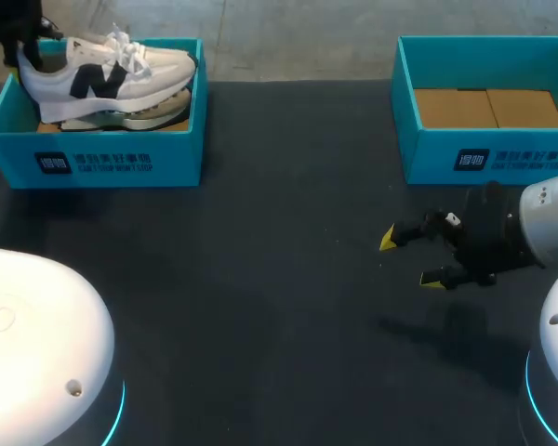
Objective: Take the shoe out of the shoebox, open the shoe tongue, remove and reinsert the insole, then place the shoe into the shoebox
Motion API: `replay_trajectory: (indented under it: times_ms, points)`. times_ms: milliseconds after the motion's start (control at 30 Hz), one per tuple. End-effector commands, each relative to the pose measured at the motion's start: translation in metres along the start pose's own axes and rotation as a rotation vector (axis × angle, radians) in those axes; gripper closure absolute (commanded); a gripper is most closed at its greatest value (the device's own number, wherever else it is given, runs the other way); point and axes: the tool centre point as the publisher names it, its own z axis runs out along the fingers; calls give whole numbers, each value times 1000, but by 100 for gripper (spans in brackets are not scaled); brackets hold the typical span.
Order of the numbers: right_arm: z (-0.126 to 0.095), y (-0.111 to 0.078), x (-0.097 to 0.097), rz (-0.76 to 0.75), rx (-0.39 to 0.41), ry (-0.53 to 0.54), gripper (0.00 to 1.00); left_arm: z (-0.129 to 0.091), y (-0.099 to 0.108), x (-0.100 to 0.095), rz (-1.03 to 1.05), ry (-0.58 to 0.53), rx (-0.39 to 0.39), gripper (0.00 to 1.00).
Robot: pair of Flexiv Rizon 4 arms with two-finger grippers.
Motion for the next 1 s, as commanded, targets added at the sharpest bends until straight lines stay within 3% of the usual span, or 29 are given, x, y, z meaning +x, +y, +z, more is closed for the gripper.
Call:
replay_trajectory:
  times_ms: [33,700,1000]
  points:
    - [0,-2,1,2,-3,-5,0,-7,-30,-14,6,13,-59,100]
    - [0,-2,1,2,-3,-5,0,-45,-115,-86,60,68,-78,100]
    - [0,-2,1,2,-3,-5,0,-46,-155,-125,56,63,-80,100]
